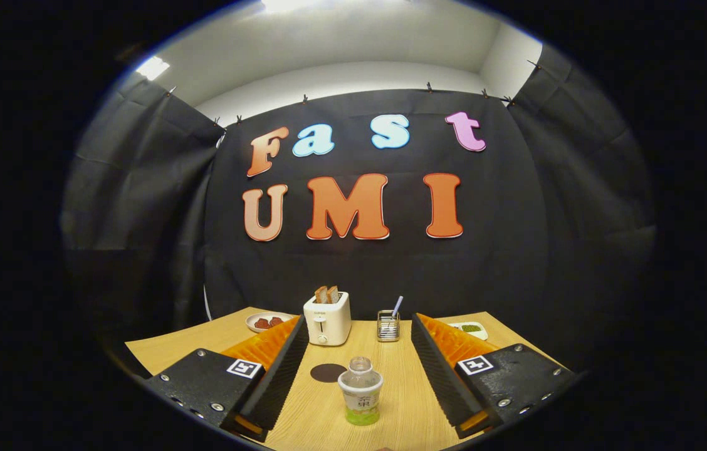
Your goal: Take the bottle from table, then pour the juice into the cup, finally place the bottle on the coaster
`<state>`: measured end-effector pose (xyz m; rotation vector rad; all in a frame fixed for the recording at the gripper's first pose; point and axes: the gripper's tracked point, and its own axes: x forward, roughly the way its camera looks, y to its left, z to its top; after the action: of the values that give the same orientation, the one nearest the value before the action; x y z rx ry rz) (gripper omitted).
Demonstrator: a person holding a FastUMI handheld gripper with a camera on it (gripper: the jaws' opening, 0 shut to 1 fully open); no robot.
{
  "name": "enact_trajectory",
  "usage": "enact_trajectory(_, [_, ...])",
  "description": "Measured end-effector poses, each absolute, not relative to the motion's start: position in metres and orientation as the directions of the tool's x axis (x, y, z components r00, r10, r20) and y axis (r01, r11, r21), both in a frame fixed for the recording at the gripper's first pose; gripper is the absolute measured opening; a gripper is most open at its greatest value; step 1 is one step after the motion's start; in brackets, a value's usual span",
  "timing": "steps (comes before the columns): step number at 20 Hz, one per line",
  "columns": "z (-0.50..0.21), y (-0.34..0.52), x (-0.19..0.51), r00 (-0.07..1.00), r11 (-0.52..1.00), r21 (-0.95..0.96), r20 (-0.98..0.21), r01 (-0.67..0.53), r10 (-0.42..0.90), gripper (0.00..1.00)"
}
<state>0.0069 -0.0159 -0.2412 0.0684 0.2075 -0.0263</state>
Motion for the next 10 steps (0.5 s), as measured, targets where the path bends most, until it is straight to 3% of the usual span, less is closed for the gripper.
enact_trajectory(10, [-0.355, -0.011, 0.010, 0.943, 0.998, 0.025, -0.331, 0.057, -0.045, 0.97])
